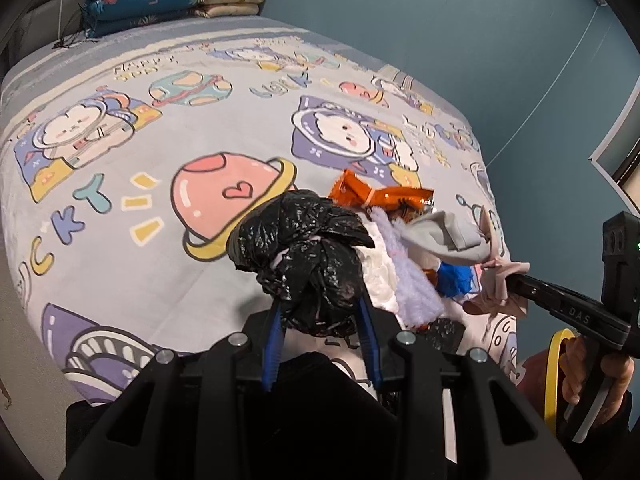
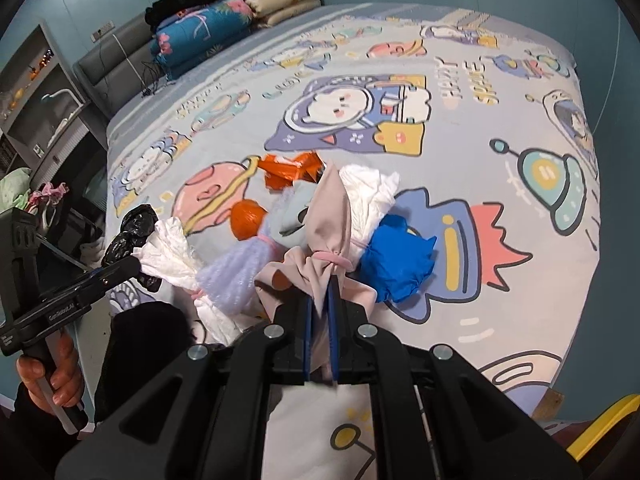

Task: Collect trash
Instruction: 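Lift the black bag and pink cloth and carry them toward the bin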

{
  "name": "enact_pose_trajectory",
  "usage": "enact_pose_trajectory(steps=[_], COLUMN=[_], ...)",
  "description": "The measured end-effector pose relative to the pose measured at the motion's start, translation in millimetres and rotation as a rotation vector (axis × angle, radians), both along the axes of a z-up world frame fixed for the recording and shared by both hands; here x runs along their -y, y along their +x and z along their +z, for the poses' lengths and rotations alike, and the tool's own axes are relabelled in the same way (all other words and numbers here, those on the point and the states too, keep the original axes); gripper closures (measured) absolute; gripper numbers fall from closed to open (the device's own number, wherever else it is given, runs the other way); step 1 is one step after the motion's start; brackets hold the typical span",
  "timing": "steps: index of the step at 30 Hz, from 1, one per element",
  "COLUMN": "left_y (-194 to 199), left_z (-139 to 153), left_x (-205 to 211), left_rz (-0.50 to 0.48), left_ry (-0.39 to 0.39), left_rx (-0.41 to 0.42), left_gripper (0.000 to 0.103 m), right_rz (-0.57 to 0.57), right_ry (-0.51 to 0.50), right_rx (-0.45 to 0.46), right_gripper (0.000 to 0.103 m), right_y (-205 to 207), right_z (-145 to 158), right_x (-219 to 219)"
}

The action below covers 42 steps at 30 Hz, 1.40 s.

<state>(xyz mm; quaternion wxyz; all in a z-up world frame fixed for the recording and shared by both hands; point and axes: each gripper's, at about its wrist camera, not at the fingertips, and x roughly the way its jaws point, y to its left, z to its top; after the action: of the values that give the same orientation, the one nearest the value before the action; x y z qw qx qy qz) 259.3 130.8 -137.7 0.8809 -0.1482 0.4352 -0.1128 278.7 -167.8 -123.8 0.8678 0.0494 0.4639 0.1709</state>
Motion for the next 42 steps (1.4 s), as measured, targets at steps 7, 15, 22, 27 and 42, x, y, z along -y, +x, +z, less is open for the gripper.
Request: enact_pose_trajectory(steps=[7, 15, 22, 27, 42], left_y=[-12, -28, -39, -47, -70], left_z=[18, 34, 56, 70, 104], left_x=[-9, -15, -23, -22, -6], left_rz=[0.019, 0.034, 0.059, 0.056, 0.017], left_ry=[0.014, 0.067, 0.058, 0.048, 0.024], left_rx=[0.043, 0.076, 0.123, 0.157, 0.224], left_gripper=[0.072, 0.072, 0.073, 0.073, 0.074], right_rz=[0.014, 0.015, 0.004, -0.002, -0.019], right_ry=[0.022, 0.036, 0.055, 0.071, 0.112], right_rx=[0.036, 0.046, 0.066, 0.099, 0.188], right_gripper=[0.097, 0.097, 0.097, 0.097, 0.097], right_y=[-16, -28, -36, -47, -78], right_z=[19, 25, 32, 45, 83], right_x=[0, 6, 14, 21, 43])
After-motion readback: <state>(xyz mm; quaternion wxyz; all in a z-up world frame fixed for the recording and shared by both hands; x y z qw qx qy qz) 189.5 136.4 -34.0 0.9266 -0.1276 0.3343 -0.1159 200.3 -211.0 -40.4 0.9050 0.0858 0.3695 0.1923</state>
